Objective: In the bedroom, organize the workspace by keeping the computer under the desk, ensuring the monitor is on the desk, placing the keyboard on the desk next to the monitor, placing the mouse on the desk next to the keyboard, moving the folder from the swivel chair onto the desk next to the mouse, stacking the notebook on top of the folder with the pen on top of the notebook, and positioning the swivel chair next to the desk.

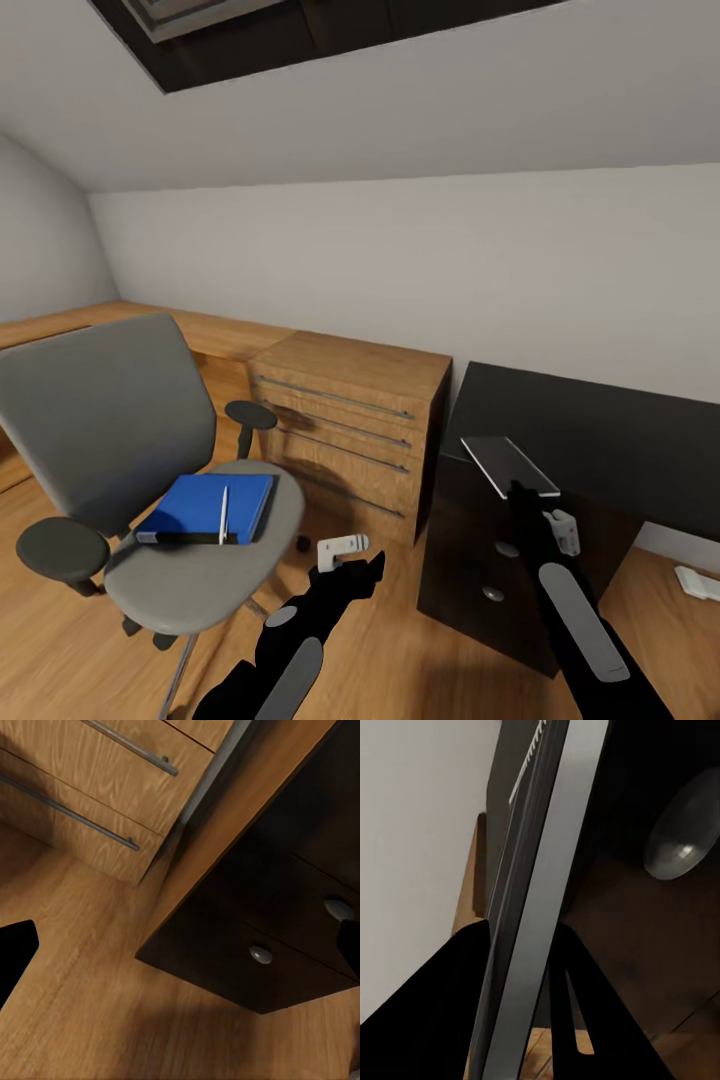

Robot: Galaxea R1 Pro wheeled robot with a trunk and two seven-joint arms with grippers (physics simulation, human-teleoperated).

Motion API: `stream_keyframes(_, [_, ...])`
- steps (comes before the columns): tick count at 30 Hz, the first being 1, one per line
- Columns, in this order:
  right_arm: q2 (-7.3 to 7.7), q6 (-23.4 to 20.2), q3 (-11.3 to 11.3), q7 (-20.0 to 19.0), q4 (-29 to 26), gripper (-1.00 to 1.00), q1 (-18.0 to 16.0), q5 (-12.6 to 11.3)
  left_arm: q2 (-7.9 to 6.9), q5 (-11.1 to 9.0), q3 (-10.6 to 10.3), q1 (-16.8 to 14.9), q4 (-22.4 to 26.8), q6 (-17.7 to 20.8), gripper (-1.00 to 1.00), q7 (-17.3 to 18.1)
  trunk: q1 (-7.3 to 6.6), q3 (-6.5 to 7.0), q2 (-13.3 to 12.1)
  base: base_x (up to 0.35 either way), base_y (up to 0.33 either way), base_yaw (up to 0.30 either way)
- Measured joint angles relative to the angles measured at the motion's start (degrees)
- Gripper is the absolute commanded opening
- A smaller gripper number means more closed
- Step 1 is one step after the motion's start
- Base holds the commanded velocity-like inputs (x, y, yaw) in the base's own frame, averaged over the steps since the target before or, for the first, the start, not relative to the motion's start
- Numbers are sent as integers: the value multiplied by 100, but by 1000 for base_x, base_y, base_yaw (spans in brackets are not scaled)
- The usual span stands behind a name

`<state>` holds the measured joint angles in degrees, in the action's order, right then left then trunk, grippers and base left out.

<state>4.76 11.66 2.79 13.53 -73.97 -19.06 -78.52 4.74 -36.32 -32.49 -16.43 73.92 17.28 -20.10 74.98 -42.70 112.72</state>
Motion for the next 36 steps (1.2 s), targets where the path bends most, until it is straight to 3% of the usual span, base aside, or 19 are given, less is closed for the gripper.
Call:
stream_keyframes(9, [0,23,1,10,-169,-100,0,-3,-7,2,9,0,24,0,100,0,198,-162,361,0,0,0])
stream_keyframes(23, [4,25,3,10,-171,-100,0,-12,-20,0,19,1,22,0,100,29,198,-162,362,2,0,0])
stream_keyframes(36, [0,27,-2,11,-169,-100,1,2,-25,1,7,2,18,2,100,33,197,-162,363,128,0,0])
